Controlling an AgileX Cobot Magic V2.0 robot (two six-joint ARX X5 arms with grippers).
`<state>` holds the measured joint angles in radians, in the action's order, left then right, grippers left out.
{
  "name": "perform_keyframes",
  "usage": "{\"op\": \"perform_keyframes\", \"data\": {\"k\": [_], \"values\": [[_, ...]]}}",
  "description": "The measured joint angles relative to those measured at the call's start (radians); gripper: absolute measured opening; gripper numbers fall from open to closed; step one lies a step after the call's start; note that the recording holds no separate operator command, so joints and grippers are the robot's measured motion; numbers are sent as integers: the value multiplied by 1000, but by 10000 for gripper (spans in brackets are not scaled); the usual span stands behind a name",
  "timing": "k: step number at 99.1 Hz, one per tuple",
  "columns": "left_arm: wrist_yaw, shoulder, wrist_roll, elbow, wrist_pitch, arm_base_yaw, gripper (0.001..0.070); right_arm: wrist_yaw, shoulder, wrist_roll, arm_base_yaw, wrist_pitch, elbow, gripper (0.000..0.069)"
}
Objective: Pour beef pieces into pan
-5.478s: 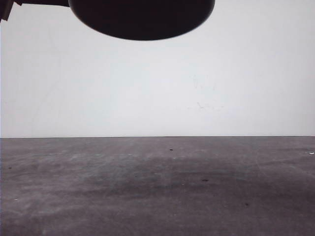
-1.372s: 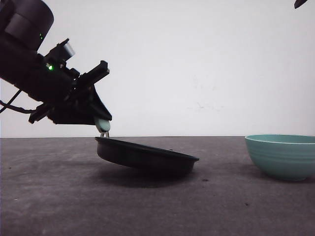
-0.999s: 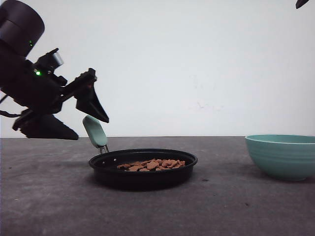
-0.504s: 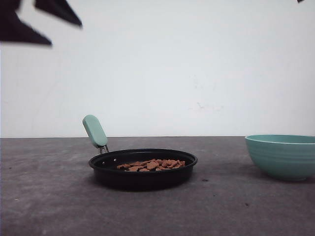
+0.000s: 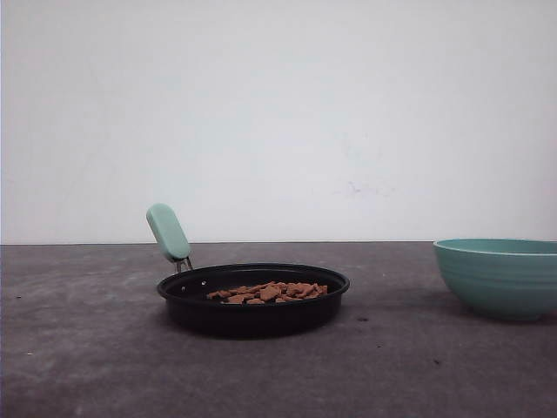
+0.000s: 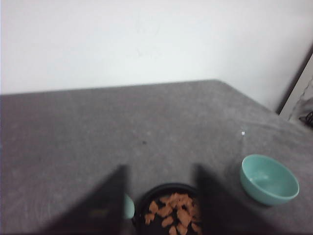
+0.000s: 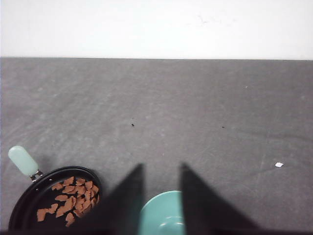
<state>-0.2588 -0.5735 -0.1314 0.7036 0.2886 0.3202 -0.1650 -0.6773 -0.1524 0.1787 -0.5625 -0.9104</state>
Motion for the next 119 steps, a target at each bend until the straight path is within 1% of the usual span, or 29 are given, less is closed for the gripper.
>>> {"op": "perform_keyframes", "data": {"k": [6, 13, 24, 76, 83, 89, 93, 97, 100, 105, 108, 114, 119], "values": [[2, 0, 1, 0, 16, 0, 59, 3, 3, 0, 0, 0, 0, 30], [2, 0, 1, 0, 33, 0, 41, 3, 10, -1, 0, -13, 0, 14], [2, 1, 1, 0, 68, 0, 37, 5, 14, -1, 0, -21, 0, 7], [2, 1, 1, 0, 67, 0, 37, 5, 11, -1, 0, -15, 0, 7], [4, 1, 13, 0, 67, 0, 37, 5, 11, -1, 0, -15, 0, 7], [31, 1, 45, 0, 65, -1, 37, 5, 11, -1, 0, -14, 0, 7], [63, 1, 67, 0, 63, -1, 37, 5, 11, -1, 0, -14, 0, 7], [108, 1, 82, 0, 62, -3, 37, 5, 11, -1, 0, -14, 0, 7], [152, 7, 91, 0, 63, -9, 37, 5, 11, -1, 0, -14, 0, 7], [203, 13, 98, 0, 71, -26, 37, 5, 11, -1, 0, -14, 0, 7], [216, 18, 100, 0, 74, -40, 37, 5, 11, -1, 0, -14, 0, 7], [227, 35, 105, -6, 70, -72, 37, 5, 11, -1, 0, -14, 0, 7], [227, 58, 106, -24, 61, -105, 37, 5, 11, -1, 0, -13, 0, 7]]}}
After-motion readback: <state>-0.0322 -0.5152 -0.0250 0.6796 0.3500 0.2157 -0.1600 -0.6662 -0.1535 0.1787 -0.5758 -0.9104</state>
